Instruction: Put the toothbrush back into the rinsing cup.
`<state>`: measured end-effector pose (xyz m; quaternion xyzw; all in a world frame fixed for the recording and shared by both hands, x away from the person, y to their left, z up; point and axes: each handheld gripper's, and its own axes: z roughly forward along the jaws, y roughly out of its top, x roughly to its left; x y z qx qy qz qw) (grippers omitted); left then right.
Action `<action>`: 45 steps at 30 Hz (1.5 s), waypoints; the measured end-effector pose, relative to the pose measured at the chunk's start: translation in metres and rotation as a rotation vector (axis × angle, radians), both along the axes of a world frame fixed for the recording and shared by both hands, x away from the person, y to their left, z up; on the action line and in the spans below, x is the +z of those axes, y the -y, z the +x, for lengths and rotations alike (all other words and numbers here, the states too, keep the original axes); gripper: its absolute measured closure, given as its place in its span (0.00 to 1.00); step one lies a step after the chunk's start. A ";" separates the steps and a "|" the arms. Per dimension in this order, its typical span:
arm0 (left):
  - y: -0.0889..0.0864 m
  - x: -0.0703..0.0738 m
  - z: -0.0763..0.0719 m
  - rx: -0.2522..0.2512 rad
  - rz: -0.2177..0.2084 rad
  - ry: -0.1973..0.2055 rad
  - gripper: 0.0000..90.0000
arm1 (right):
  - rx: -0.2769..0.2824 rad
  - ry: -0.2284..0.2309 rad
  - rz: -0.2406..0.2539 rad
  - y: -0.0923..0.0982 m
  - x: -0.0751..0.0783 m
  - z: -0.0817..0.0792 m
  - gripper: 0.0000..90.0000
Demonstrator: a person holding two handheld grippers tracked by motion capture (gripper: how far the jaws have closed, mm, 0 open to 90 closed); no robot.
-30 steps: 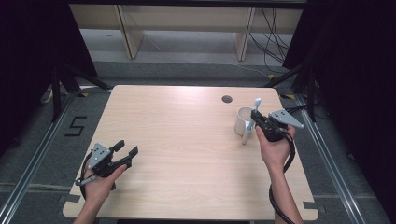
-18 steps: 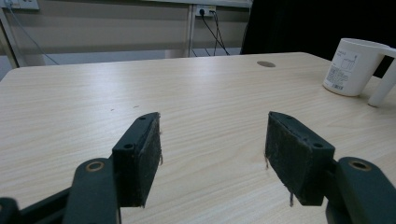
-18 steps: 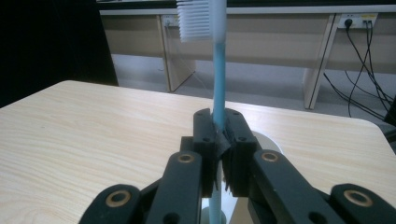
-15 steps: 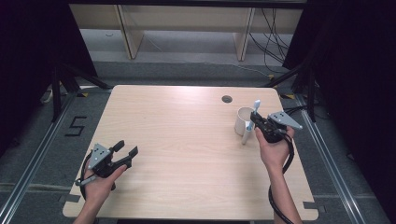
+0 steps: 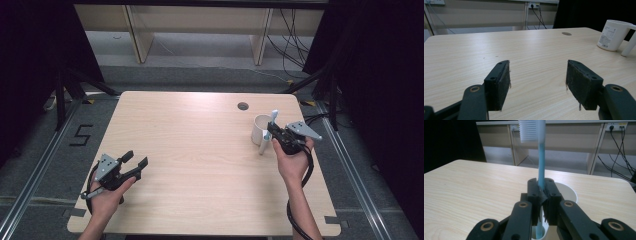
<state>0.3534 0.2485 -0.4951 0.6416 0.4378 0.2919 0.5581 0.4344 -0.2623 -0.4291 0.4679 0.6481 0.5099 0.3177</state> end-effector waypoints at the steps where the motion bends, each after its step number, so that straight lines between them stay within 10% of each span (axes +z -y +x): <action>1: 0.000 0.000 0.000 0.002 0.000 0.000 0.39 | 0.000 -0.006 0.005 0.000 0.000 0.000 0.95; 23: 0.000 -0.002 0.000 -0.001 0.000 -0.005 0.39 | -0.005 -0.037 -0.036 0.000 -0.016 0.002 0.92; 35: 0.000 -0.003 0.000 0.000 0.001 -0.006 0.39 | -0.023 -0.044 -0.075 -0.002 -0.019 -0.003 0.56; 45: 0.000 -0.002 -0.001 0.004 0.006 -0.010 0.39 | -0.013 -0.085 -0.110 -0.002 -0.012 -0.018 0.47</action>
